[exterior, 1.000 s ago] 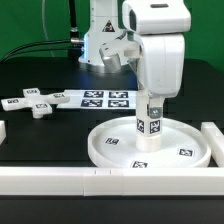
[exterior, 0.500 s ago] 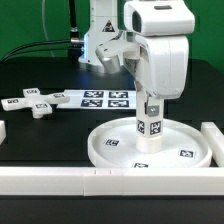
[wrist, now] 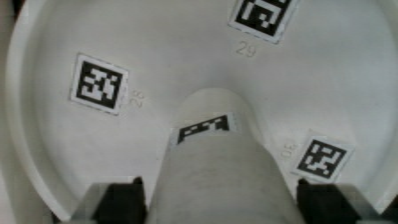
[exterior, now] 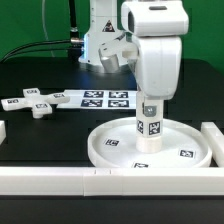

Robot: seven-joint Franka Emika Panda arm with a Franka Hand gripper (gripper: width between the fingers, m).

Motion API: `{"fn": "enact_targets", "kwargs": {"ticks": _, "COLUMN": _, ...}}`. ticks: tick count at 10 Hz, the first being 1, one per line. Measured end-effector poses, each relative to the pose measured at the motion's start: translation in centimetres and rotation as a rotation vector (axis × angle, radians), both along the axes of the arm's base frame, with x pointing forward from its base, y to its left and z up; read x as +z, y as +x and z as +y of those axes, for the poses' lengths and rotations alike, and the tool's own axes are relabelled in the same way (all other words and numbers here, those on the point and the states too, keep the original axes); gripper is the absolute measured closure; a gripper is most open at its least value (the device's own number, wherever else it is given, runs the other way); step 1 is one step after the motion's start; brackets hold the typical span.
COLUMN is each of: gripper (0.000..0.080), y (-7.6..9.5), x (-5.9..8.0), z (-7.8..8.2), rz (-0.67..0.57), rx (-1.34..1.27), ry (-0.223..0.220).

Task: Assemble round table

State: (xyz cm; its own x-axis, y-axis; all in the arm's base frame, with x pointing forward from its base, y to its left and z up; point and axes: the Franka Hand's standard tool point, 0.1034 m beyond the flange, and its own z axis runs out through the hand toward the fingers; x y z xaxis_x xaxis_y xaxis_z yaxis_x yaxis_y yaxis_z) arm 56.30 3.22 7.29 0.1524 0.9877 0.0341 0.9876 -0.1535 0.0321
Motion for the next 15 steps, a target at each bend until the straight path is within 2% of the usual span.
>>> {"fn": "enact_targets", "kwargs": {"ticks": 3, "gripper": 0.0390, "y": -0.10, "x": -0.06, "z": 0.02, "rz": 0.014, "rx": -0.305, "ry": 0.018}}
{"fn": "enact_targets", "kwargs": {"ticks": 8, "gripper": 0.0389, "y": -0.18, "x": -0.11, "z": 0.15, "rz": 0.027, "rx": -0.628, "ry": 0.030}}
{"fn": "enact_targets", "kwargs": {"ticks": 15, "gripper": 0.0389, "y": -0.25, "x": -0.17, "z": 0.58, "rz": 0.046, "rx": -1.400, "ry": 0.078}}
